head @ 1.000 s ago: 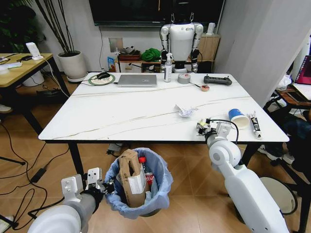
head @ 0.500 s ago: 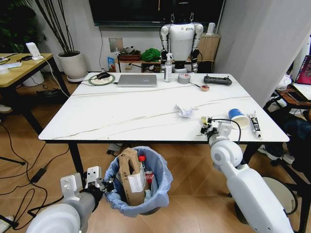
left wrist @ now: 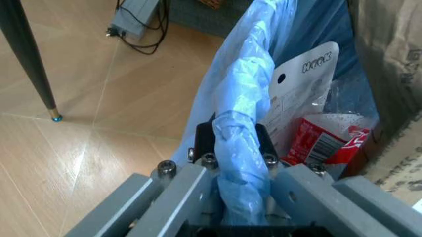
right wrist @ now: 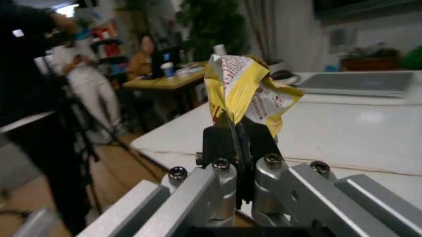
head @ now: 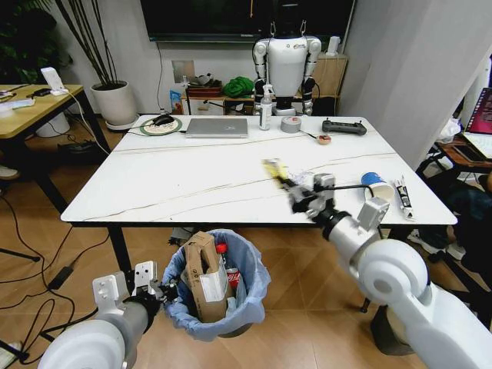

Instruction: Pick up the trash bin and place the trash from the table into it.

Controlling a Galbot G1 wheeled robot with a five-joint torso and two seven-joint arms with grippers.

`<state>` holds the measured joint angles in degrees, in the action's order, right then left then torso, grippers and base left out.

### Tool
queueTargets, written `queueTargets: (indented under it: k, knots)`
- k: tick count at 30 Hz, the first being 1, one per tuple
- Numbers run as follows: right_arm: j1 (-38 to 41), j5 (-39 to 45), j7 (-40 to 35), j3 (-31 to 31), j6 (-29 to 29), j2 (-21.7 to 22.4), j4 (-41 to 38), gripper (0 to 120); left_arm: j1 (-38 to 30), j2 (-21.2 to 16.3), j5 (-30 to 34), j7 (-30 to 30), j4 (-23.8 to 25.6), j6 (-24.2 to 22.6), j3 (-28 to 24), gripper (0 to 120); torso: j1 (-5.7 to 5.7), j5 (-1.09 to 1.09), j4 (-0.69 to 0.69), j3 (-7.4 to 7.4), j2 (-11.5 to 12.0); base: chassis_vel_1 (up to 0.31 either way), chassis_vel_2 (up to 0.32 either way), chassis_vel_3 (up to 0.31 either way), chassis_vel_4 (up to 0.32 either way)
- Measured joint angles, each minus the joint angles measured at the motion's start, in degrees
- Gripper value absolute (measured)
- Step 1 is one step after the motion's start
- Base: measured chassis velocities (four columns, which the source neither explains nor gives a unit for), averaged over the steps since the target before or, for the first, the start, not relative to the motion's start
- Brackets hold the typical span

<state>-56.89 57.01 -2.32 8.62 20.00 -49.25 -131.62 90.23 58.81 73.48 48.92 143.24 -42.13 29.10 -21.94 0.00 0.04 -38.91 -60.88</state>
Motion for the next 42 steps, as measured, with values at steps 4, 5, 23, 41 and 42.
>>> queueTargets:
  k: [4,5,23,41,42]
  knots:
    - [0.3,-0.9,9.1,-1.8,-1.2,3.4,-1.8,0,-0.2,0.0,0.7,0.5,0.0,0.0,0.1,0,0.0,0.0,0.0,0.0,0.0,0.0,0.0,0.0,0.0]
    - [0.2,-1.6,12.0,-2.2,-1.9,4.5,-2.0,0,-0.3,0.1,0.9,0.7,0.0,0.0,0.1,0,0.0,0.0,0.0,0.0,0.0,0.0,0.0,0.0,0.0]
    - [-5.2,-20.8,34.9,-2.5,-4.2,7.7,-0.8,0,-0.9,0.1,2.0,1.8,0.0,0.0,-0.1,0,-0.01,-0.01,0.0,0.0,0.0,0.0,0.0,0.0,0.0]
    - [-9.0,-24.2,28.8,-1.7,-3.1,6.6,-1.8,55,-0.5,0.1,1.8,1.7,0.0,0.0,-0.3,0,-0.01,-0.01,-0.01,-0.01,0.0,0.0,0.0,0.0,0.0]
    - [-9.0,-24.2,28.8,-1.7,-3.1,6.6,-1.8,55,-0.5,0.1,1.8,1.7,0.0,0.0,-0.3,0,-0.01,-0.01,-0.01,-0.01,0.0,0.0,0.0,0.0,0.0]
